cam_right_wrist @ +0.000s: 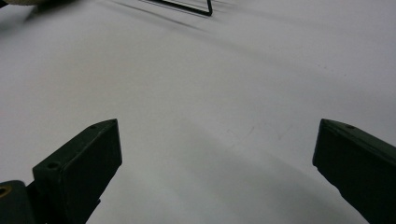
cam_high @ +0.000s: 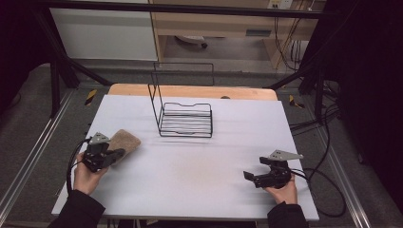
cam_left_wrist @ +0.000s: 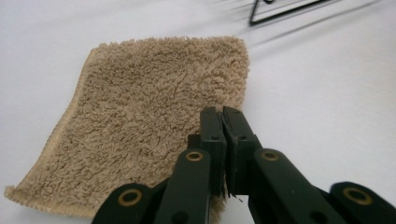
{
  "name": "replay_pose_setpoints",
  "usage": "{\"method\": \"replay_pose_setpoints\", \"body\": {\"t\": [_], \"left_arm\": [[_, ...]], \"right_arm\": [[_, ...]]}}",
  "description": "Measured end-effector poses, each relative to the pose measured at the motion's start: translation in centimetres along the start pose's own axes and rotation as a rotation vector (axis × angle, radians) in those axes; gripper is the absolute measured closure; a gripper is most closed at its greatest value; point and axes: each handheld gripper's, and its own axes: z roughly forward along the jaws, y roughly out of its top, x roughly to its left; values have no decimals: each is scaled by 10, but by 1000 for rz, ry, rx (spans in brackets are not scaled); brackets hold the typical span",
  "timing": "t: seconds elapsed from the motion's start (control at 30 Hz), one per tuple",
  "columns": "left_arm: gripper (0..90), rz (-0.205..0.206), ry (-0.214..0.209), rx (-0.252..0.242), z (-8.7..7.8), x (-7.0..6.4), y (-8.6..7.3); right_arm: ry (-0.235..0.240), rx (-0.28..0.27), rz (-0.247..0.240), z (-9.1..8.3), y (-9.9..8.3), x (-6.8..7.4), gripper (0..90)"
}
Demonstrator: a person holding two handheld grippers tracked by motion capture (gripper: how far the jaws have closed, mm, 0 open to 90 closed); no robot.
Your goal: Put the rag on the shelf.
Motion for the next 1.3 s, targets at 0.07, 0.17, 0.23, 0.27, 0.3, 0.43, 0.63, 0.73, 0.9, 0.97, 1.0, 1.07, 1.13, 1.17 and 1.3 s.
{"method": "replay_pose_setpoints", "body": {"t": [0.07, 0.17, 0.23, 0.27, 0.3, 0.43, 0.63, 0.73, 0.9, 0.97, 1.0, 1.07, 1.13, 1.17, 1.3], "left_arm": [[874, 0, -14, 2, -3, -6, -2], [873, -5, -42, -6, -5, -14, 0], [874, -2, -54, -7, -5, -21, 2], [874, 1, -60, -8, -5, -24, 2], [874, 3, -65, -8, -4, -28, 2], [874, 12, -92, -2, 0, -41, 3], [874, 20, -122, 3, 9, -61, 4], [874, 15, -138, -3, 12, -69, 5], [874, 13, -165, -16, 18, -83, 8], [874, 17, -168, -17, 22, -89, 9], [874, 17, -172, -19, 24, -91, 9], [874, 20, -182, -23, 28, -96, 10], [873, 26, -187, -25, 32, -101, 11], [873, 30, -189, -21, 33, -103, 11], [872, 28, -201, -10, 41, -106, 10]], "right_arm": [[0, 0, 0, 0, 0, 0, 19], [0, -3, -3, 1, 0, 0, 20], [0, -1, -4, 1, 0, 0, 20], [-1, -2, -3, 1, 0, 0, 20], [0, -3, 1, 0, 0, 0, 20], [-1, 0, -3, 0, 0, 0, 21], [0, -1, -5, 1, 0, 0, 22], [1, 3, -7, 1, 0, 0, 22], [0, 2, -7, 1, 0, 0, 24], [0, 4, -2, 1, 0, 0, 24], [1, 5, -3, 1, 0, 0, 24], [2, 5, -3, 1, -1, 1, 24], [1, 4, -3, 1, -1, 0, 24], [1, 4, -4, 1, -1, 0, 24], [3, 5, 1, 2, -1, 1, 25]]}}
